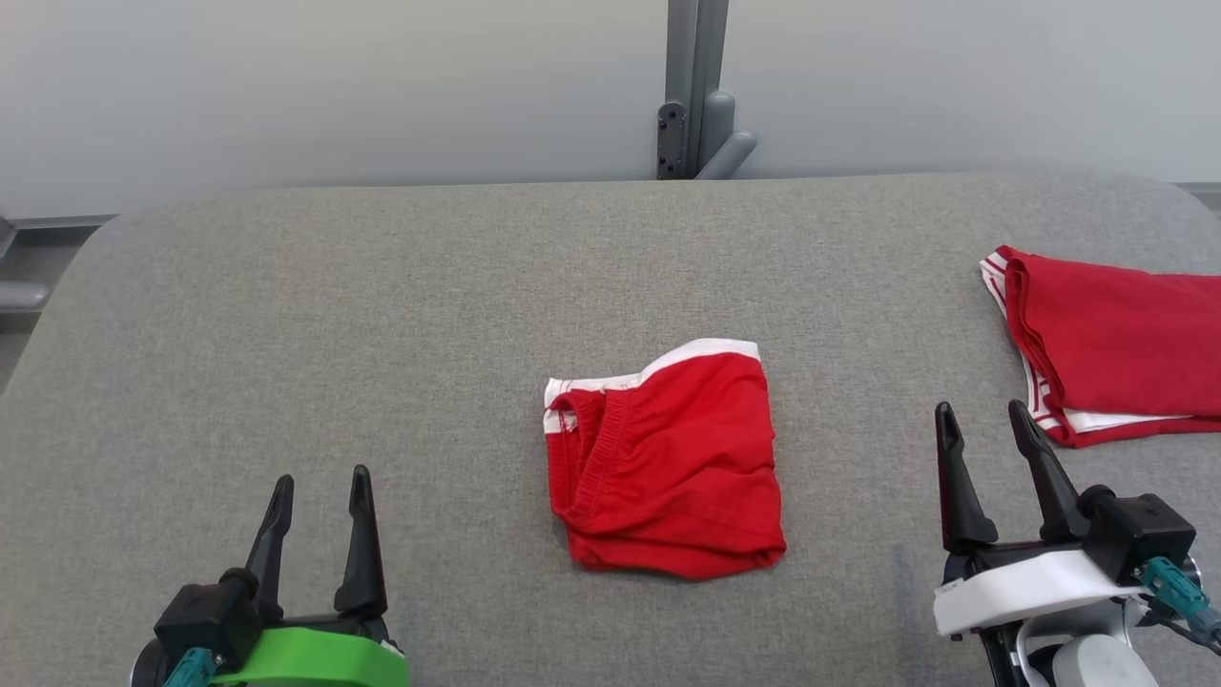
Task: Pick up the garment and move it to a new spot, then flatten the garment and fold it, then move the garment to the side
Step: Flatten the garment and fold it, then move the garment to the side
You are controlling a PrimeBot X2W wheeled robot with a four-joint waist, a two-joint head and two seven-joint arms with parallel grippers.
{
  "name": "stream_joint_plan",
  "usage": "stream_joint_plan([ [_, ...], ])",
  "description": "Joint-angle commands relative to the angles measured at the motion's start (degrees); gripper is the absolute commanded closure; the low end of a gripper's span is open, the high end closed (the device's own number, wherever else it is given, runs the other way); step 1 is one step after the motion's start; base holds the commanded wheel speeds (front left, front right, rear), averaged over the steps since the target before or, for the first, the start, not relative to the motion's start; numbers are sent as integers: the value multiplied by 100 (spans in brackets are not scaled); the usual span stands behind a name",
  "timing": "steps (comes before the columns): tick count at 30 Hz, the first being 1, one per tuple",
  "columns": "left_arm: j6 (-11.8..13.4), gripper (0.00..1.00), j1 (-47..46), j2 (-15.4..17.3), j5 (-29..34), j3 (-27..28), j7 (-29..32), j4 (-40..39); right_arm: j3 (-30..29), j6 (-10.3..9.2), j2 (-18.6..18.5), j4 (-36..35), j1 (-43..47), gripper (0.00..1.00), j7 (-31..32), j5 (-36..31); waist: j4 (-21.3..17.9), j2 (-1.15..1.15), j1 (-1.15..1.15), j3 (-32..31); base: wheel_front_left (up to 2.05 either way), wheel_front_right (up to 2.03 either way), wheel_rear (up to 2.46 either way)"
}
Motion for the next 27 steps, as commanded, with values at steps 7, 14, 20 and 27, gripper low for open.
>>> stream_joint_plan([
  [7,-91,0,-11,-49,156,112,-15,99,-19,-1,-10,-8,57,0,-8,10,42,12,0,9,0,0,0],
  [14,-149,0,-52,-91,189,178,-15,168,-12,-1,-10,61,16,0,-8,52,53,12,0,10,0,0,0],
  [20,-175,0,-39,-137,223,187,-16,171,8,-1,-11,78,-17,0,65,-27,94,12,0,25,0,0,0],
  [27,-203,0,-101,-174,256,211,-16,183,29,-1,-11,12,-280,0,497,-157,186,12,0,118,0,0,0],
])
